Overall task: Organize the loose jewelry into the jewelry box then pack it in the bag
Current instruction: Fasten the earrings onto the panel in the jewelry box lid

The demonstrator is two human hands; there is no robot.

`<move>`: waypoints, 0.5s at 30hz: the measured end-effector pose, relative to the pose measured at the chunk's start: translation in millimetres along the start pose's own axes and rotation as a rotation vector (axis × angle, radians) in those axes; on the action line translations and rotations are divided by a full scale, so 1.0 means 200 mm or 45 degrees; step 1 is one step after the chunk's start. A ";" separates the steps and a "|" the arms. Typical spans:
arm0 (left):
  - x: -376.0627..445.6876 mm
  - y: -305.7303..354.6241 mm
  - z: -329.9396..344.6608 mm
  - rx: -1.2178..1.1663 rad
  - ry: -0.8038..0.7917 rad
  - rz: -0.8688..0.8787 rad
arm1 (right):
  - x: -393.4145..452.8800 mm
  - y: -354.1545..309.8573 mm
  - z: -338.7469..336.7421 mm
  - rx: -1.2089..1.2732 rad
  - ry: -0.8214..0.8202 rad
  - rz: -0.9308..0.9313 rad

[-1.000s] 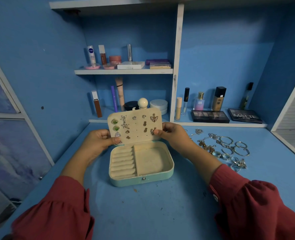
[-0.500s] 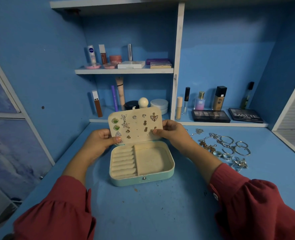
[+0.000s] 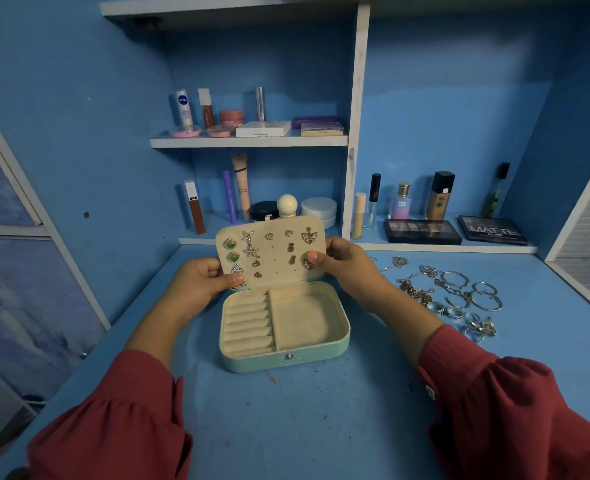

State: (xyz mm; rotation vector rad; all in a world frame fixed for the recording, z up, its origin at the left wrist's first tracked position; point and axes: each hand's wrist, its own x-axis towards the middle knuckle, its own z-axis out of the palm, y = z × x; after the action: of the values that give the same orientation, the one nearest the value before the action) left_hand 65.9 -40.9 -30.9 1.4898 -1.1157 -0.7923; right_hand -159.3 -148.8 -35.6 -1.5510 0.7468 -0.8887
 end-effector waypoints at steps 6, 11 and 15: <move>-0.01 0.05 -0.01 -0.084 0.039 0.119 | 0.01 -0.06 0.01 0.141 0.079 -0.114; -0.01 0.10 0.05 -0.255 0.199 0.301 | 0.02 -0.09 0.05 0.190 0.114 -0.190; 0.00 0.10 0.06 -0.302 0.211 0.311 | 0.02 -0.10 0.06 0.220 0.147 -0.187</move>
State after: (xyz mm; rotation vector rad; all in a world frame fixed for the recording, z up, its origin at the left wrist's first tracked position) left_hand 49.4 -44.6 -13.7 1.1733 -1.0173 -0.5971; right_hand -147.6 -143.9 -16.1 -1.4230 0.6257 -1.1298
